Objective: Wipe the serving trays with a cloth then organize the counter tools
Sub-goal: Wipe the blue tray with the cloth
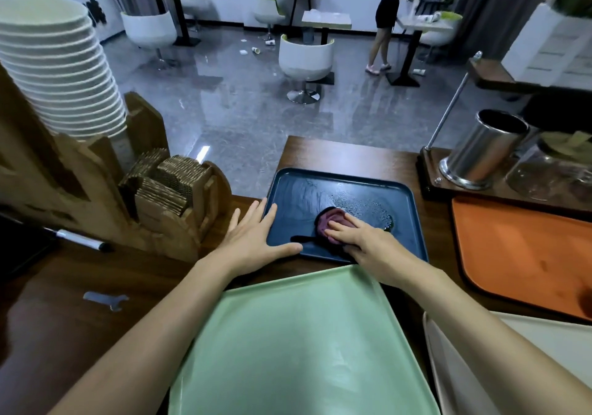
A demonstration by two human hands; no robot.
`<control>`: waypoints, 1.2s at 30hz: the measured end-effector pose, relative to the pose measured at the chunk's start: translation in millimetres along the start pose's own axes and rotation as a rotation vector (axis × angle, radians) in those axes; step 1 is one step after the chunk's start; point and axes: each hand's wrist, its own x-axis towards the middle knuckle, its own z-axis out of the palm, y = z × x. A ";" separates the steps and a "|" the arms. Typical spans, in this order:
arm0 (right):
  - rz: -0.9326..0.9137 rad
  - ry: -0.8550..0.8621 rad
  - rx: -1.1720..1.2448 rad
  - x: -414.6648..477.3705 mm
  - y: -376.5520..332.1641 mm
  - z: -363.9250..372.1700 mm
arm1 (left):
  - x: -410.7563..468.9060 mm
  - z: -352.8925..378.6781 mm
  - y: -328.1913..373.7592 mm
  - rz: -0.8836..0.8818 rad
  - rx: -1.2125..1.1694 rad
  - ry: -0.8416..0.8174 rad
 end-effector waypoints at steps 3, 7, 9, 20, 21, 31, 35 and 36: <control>-0.016 -0.001 -0.071 5.3 -8.4 0.4 | 0.1 4.0 0.1 -0.002 0.029 0.021; -0.020 -0.013 -0.259 46.9 -22.0 6.5 | 1.0 5.5 -3.0 0.012 0.043 0.021; -0.023 -0.008 -0.297 78.2 -21.7 13.3 | 2.3 6.9 -3.9 0.017 0.050 0.034; 0.117 0.154 -0.282 114.1 -10.5 15.1 | 1.0 9.0 0.6 -0.029 0.057 0.044; 0.147 0.168 -0.280 106.1 1.3 8.8 | 0.8 8.7 0.7 -0.031 0.057 0.044; 0.352 0.259 -0.339 42.4 72.2 -19.6 | 2.3 10.0 -0.1 -0.031 0.059 0.038; 0.251 0.271 -0.325 56.3 49.3 -9.2 | 2.1 8.6 0.9 -0.028 0.051 0.043; 0.202 0.265 -0.318 63.8 38.5 -4.4 | 2.2 8.7 1.2 -0.026 0.052 0.044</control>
